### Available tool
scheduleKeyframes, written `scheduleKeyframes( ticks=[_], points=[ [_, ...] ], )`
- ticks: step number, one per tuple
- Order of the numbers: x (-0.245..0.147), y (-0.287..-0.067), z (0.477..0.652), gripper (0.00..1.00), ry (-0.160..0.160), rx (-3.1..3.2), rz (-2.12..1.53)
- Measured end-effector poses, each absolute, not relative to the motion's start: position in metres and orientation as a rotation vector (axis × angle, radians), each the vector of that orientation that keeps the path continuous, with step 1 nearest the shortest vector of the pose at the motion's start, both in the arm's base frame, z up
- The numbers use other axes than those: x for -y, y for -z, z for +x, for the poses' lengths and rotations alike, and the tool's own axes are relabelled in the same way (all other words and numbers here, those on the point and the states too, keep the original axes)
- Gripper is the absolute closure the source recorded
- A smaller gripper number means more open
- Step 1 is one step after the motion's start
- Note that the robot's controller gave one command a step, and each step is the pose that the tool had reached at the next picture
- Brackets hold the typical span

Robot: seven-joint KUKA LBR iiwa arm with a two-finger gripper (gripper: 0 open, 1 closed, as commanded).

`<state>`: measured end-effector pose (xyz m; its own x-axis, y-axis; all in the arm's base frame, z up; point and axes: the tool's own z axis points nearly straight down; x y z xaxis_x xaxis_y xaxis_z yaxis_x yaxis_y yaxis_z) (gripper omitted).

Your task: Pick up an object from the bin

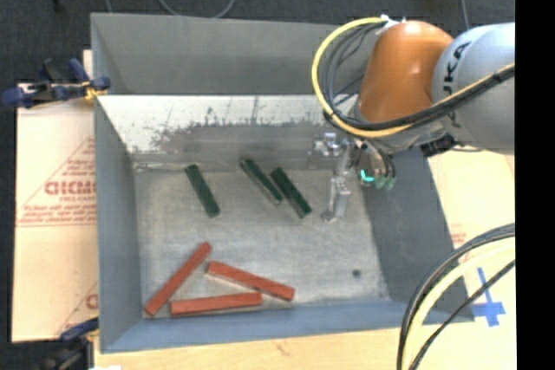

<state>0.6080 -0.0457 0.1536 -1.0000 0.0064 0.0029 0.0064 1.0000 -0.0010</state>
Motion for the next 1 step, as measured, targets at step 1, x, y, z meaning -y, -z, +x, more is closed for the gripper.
scheduleKeyframes(
  ticks=[1],
  points=[
    [0.0419,-0.0686,0.6391,0.0,0.002,3.127,-0.309]
  ],
)
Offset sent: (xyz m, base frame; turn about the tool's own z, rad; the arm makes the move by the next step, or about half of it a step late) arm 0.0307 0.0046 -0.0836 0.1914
